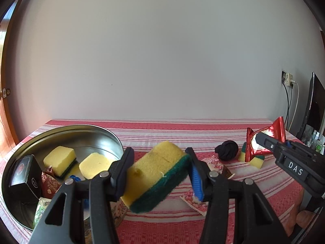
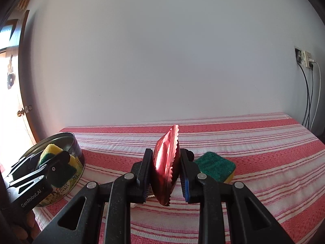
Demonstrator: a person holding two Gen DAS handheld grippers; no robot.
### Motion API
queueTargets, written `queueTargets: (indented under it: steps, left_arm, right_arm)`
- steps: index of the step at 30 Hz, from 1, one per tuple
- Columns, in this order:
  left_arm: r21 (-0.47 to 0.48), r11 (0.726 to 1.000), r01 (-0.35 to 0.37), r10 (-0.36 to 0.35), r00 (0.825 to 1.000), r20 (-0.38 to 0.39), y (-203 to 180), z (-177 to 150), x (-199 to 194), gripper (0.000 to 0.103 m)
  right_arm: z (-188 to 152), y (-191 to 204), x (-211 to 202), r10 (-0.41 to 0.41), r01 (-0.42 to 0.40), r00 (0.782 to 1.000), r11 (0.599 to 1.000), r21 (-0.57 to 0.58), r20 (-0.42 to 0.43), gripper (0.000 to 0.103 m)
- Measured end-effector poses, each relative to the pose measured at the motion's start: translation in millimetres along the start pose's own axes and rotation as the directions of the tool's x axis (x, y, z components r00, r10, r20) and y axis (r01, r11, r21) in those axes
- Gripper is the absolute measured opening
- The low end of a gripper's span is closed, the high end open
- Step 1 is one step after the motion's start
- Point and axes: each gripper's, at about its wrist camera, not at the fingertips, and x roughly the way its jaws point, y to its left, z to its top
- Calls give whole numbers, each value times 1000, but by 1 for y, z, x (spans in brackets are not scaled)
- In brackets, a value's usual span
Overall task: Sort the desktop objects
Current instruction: 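Carry the sponge and red wrapper over the tin with both tools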
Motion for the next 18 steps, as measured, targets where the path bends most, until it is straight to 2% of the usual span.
queueTargets:
  steps: [11,18]
  left_arm:
    - [-41,999,-12,12,1000,-3,12,-2,-6,52]
    - [-55,998,-14,15,1000,6,25,-8,-22,52]
  right_arm:
    - [2,2,-16,9,-9,1000,1000,-2,14,28]
    - [0,15,-23,24,-22,999,998,-58,33,28]
